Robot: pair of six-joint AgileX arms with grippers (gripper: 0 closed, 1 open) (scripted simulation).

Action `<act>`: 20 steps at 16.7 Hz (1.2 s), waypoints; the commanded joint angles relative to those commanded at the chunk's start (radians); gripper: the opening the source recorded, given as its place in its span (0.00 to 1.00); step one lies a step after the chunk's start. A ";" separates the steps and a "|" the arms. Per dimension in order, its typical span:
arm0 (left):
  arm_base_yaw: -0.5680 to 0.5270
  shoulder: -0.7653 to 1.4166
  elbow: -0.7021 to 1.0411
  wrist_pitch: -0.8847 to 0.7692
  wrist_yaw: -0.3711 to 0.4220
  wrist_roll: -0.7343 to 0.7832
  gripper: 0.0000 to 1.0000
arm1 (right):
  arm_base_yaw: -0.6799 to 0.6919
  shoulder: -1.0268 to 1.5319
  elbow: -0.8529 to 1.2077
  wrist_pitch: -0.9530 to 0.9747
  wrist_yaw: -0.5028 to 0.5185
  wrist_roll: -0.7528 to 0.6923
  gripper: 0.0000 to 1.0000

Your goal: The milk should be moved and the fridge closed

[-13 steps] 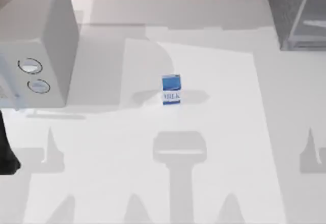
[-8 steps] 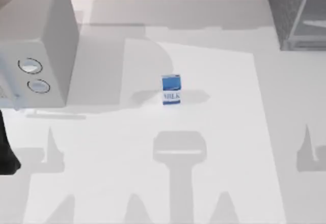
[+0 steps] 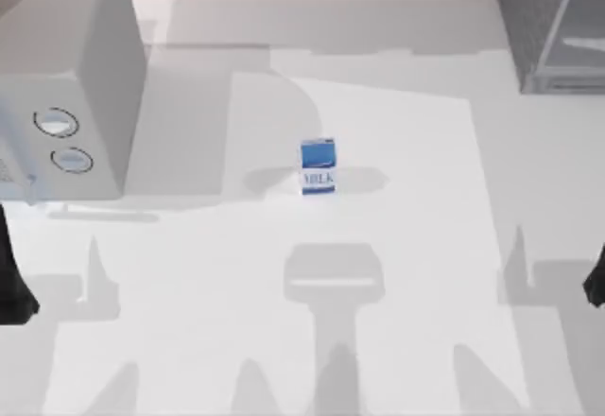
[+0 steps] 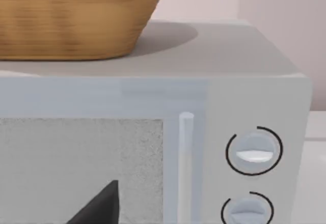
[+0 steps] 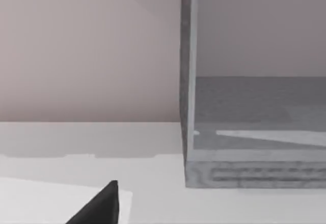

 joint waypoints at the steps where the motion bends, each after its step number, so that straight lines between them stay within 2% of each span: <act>1: 0.000 0.000 0.000 0.000 0.000 0.000 1.00 | 0.067 0.054 0.000 0.049 0.067 0.002 1.00; 4: 0.000 0.000 0.000 0.000 0.000 0.000 1.00 | 0.235 0.194 0.000 0.174 0.236 0.009 1.00; 7: 0.000 0.000 0.000 0.000 0.000 0.000 1.00 | 0.333 0.281 0.001 0.252 0.336 0.014 1.00; 15: 0.000 0.000 0.000 0.000 0.000 0.000 1.00 | 0.351 0.309 0.007 0.274 0.356 0.015 1.00; 20: 0.000 0.000 0.000 0.000 0.000 0.000 1.00 | 0.352 0.522 0.138 0.388 0.367 0.018 1.00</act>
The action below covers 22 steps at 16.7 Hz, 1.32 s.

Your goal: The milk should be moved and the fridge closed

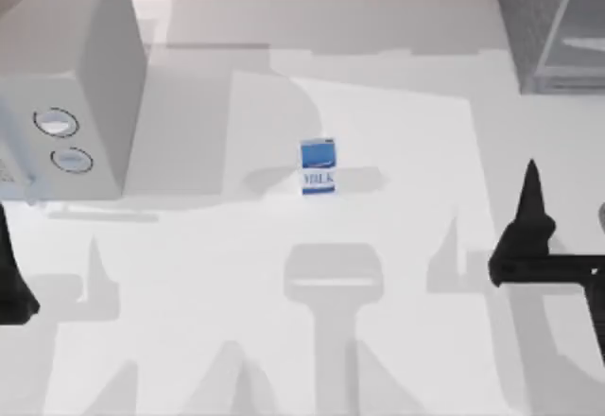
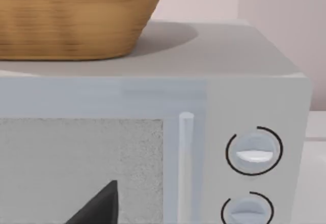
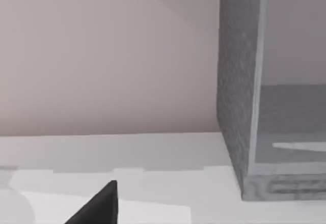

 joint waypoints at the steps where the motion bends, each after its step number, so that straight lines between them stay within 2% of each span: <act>1: 0.000 0.000 0.000 0.000 0.000 0.000 1.00 | -0.001 0.074 0.040 0.034 0.002 0.000 1.00; 13: 0.000 0.000 0.000 0.000 0.000 0.000 1.00 | -0.015 1.232 0.647 0.516 -0.058 -0.004 1.00; 17: 0.000 0.000 0.000 0.000 0.000 0.000 1.00 | -0.017 1.431 0.778 0.613 -0.093 -0.006 1.00; 22: 0.000 0.000 0.000 0.000 0.000 0.000 1.00 | -0.019 1.468 0.806 0.632 -0.102 -0.007 1.00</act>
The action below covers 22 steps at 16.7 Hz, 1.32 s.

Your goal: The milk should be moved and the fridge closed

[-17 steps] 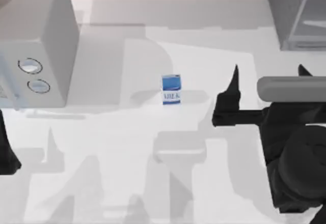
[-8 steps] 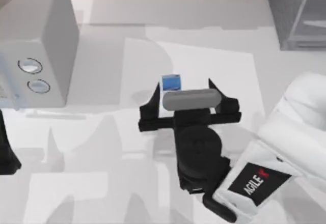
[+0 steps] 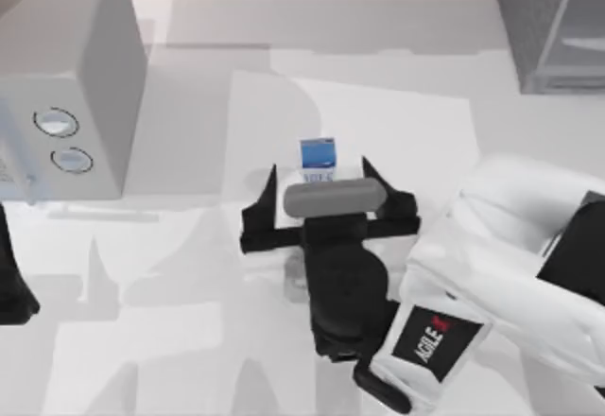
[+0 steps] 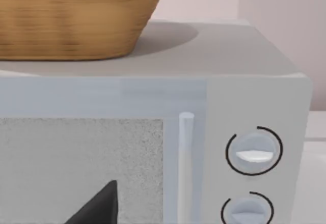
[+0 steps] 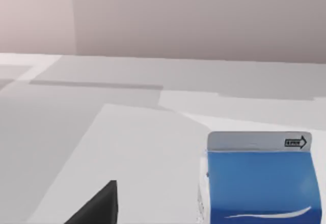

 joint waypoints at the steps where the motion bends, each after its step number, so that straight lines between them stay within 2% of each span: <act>1: 0.000 0.000 0.000 0.000 0.000 0.000 1.00 | 0.000 0.000 0.000 0.000 0.000 0.000 1.00; 14: 0.000 0.000 0.000 0.000 0.000 0.000 1.00 | -0.073 0.041 0.133 -0.090 -0.072 -0.002 1.00; 22: 0.000 0.000 0.000 0.000 0.000 0.000 1.00 | -0.073 0.041 0.133 -0.090 -0.072 -0.002 0.40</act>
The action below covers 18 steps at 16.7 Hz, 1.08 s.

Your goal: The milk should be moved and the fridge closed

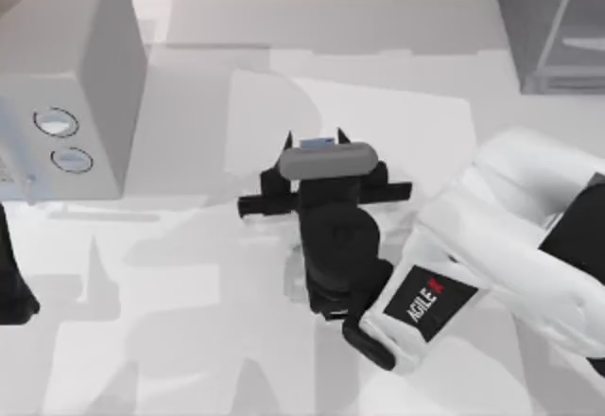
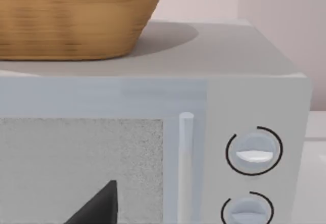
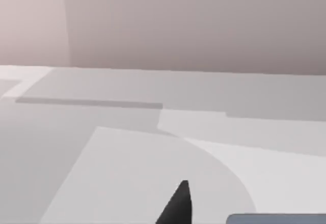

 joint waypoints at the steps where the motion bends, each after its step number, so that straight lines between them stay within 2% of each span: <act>1: 0.000 0.000 0.000 0.000 0.000 0.000 1.00 | 0.000 0.000 0.000 0.000 0.000 0.000 0.32; 5: 0.000 0.000 0.000 0.000 0.000 0.000 1.00 | 0.000 0.000 0.000 0.000 0.000 0.000 0.02; 6: 0.000 0.000 0.000 0.000 0.000 0.000 1.00 | 0.000 0.000 0.000 0.000 0.000 0.000 0.00; 18: 0.000 0.000 0.000 0.000 0.000 0.000 1.00 | 0.002 -0.056 -0.016 -0.042 -0.001 0.001 0.00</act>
